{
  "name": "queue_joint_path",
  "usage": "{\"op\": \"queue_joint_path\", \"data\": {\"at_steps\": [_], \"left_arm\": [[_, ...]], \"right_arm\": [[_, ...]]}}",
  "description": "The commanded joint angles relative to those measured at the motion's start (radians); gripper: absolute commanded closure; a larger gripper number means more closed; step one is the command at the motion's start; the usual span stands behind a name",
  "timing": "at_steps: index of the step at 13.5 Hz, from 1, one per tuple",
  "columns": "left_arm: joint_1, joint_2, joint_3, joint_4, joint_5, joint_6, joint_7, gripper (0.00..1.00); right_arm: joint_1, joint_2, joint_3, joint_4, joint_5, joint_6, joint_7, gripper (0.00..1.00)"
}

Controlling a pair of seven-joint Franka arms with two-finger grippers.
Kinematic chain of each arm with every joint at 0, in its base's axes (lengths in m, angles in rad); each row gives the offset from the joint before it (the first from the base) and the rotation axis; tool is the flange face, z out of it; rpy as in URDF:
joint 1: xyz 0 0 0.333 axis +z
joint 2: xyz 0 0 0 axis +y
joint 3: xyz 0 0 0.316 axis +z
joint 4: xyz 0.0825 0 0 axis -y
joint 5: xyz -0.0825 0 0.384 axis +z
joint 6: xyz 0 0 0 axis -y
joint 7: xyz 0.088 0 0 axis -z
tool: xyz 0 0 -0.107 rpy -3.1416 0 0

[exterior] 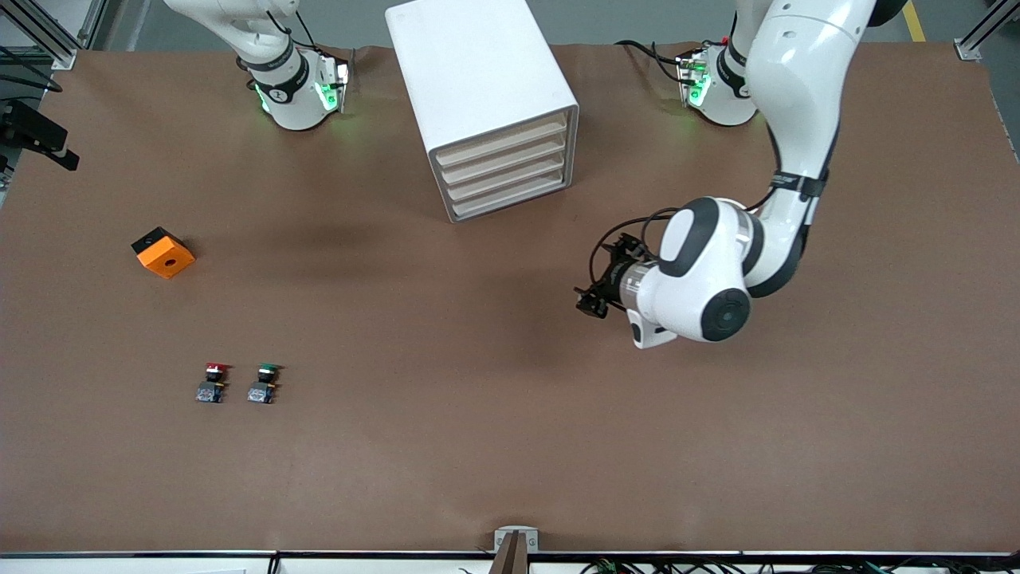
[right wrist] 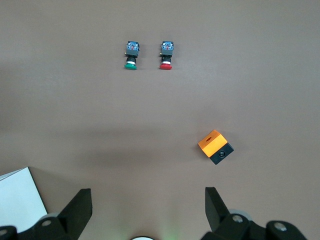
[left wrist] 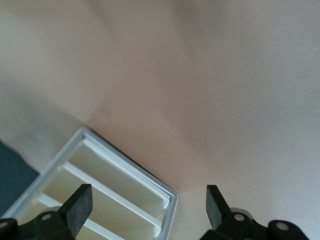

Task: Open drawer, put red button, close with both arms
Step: 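Grasp the top drawer front with the left gripper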

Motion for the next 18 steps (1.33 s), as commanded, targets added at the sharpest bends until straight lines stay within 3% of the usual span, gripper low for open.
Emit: {"op": "queue_joint_path", "data": {"at_steps": [1,3,8,11,18], "left_arm": [[-0.037,0.076,0.006,0.031,-0.056,-0.034,-0.195,0.00],[-0.056,0.117,0.001,0.029,-0.078,-0.109,-0.331,0.00],[-0.120,0.177,-0.022,0.027,-0.332,-0.331,-0.565,0.00],[-0.174,0.179,-0.023,0.003,-0.344,-0.405,-0.582,0.00],[-0.200,0.222,-0.022,0.000,-0.331,-0.405,-0.596,0.00]], "right_arm": [[0.008,-0.028,-0.001,-0.024,-0.011,0.001,0.014,0.00],[0.008,-0.028,-0.001,-0.022,-0.011,0.001,0.014,0.00],[0.008,-0.028,-0.001,-0.024,-0.011,0.001,0.014,0.00],[0.006,-0.028,-0.001,-0.024,-0.011,0.001,0.014,0.00],[0.006,-0.028,-0.001,-0.024,-0.011,0.001,0.014,0.00]]}}
